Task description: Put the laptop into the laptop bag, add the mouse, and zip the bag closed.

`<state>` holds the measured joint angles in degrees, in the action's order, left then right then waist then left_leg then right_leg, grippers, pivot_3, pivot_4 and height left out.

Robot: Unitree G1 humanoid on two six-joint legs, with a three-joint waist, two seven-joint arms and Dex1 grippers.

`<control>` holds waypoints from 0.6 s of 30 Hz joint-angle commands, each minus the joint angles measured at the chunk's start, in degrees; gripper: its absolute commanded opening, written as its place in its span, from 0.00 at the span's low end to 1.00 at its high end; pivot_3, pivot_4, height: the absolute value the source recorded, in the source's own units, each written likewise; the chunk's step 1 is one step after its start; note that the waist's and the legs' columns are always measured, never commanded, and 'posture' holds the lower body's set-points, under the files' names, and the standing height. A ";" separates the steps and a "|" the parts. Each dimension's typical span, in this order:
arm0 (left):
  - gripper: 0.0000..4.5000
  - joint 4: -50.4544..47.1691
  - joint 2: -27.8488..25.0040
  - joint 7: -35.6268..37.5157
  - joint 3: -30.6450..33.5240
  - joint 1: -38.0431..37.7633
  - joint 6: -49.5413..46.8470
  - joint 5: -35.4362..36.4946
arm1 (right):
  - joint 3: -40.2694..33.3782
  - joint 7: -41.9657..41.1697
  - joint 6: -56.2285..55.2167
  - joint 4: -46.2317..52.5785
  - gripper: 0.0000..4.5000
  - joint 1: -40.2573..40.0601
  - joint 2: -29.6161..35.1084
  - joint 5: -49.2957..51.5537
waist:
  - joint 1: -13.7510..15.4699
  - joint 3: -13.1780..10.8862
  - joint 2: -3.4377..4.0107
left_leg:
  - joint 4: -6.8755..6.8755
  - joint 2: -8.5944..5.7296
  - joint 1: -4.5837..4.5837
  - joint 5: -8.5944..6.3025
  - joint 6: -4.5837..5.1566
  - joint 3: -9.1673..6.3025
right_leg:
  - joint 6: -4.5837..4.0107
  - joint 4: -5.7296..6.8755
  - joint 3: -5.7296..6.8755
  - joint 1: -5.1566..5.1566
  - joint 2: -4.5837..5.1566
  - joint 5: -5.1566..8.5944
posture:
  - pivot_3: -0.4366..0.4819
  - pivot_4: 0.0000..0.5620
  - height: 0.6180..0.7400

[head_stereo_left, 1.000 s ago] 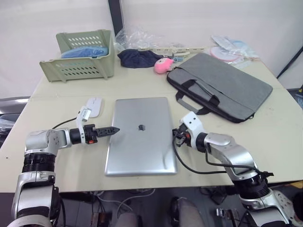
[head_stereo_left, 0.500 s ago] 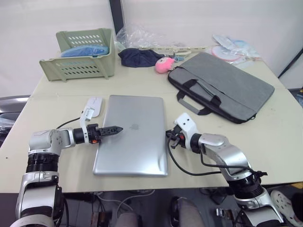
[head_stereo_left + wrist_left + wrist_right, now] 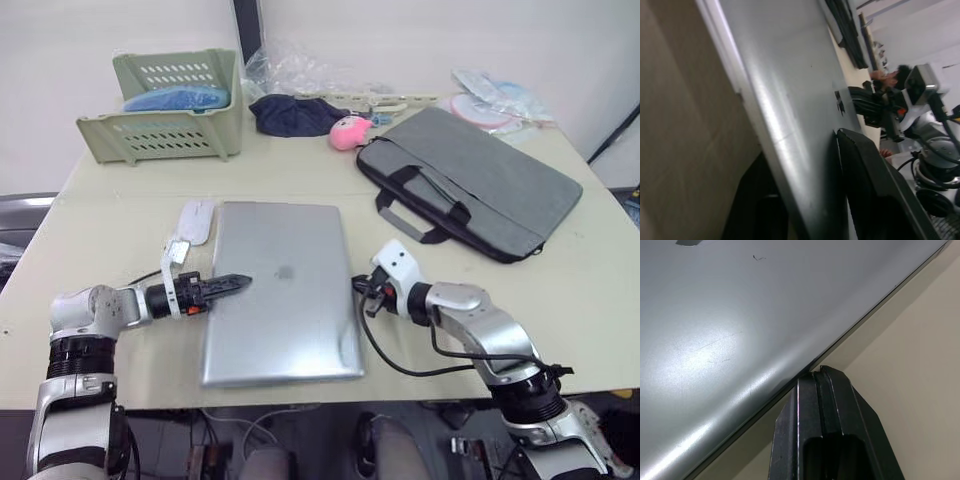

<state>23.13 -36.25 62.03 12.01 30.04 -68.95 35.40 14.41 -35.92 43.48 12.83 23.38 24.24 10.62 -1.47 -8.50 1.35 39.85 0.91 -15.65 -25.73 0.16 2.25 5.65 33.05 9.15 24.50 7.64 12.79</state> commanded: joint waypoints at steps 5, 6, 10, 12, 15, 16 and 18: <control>0.13 -5.41 1.38 -1.46 -3.78 -1.25 -1.43 1.28 | 2.63 -2.57 -0.77 1.08 0.00 -0.84 -0.67 1.18 | -0.06 0.00 -0.11 | 0.00 0.00 -0.13 0.00 0.00 -0.07 | 0.00 -0.16 0.04 0.00 -0.05 0.00 | 0.48 0.27 1.00; 0.13 -5.72 1.44 -1.46 -3.67 -1.34 -1.62 1.68 | 2.61 -2.61 -0.81 1.15 0.00 -0.94 -0.57 1.19 | -0.06 -0.01 -0.11 | 0.00 0.00 -0.18 0.00 0.00 -0.08 | 0.00 -0.17 0.06 0.00 -0.05 0.00 | 0.48 0.27 1.00; 0.12 -6.56 1.68 -2.08 -3.16 -1.65 -2.39 2.93 | 2.17 -2.58 -0.72 1.93 0.00 -1.52 0.08 1.29 | 0.04 -0.01 -0.12 | 0.04 0.00 -0.46 0.00 0.00 -0.16 | 0.01 -0.23 0.07 0.00 -0.05 0.00 | 0.48 0.27 1.00; 0.12 -7.05 1.77 -2.33 -2.86 -2.00 -2.60 3.46 | 1.57 -2.46 -0.59 2.65 0.00 -2.09 0.72 1.32 | 0.08 -0.02 -0.13 | 0.06 -0.01 -0.47 0.00 0.00 -0.18 | 0.01 -0.26 0.08 0.00 -0.06 0.00 | 0.48 0.27 1.00; 0.11 -8.59 2.09 -3.65 -1.67 -3.05 -3.37 4.66 | -0.26 -1.59 0.29 6.03 0.00 -3.05 2.79 0.91 | 0.27 -0.05 -0.09 | 0.07 -0.01 -0.46 0.00 0.01 -0.24 | 0.01 -0.34 0.11 0.02 -0.06 0.00 | 0.48 0.27 1.00; 0.11 -9.12 2.16 -4.15 -1.45 -3.32 -3.50 4.86 | -1.16 -1.17 0.94 7.16 0.00 -2.95 3.28 1.04 | 0.34 -0.06 -0.10 | 0.09 -0.02 -0.47 0.00 0.01 -0.25 | 0.02 -0.39 0.12 0.04 -0.06 0.00 | 0.48 0.27 1.00; 0.11 -10.36 2.41 -5.46 -0.34 -3.93 -3.72 5.41 | -3.11 -0.82 2.06 9.87 0.00 -2.73 5.43 0.90 | 0.44 -0.16 -0.10 | 0.08 -0.02 -0.51 0.00 0.01 -0.27 | 0.03 -0.48 0.17 0.05 -0.08 0.00 | 0.48 0.27 1.00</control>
<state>17.05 -34.45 58.92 13.61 26.89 -72.74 41.09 12.79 -36.31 44.92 18.57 20.67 28.83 10.70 -1.02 -8.66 1.25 39.94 0.88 -16.20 -25.73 0.17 1.98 5.68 32.53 9.32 24.56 7.56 12.78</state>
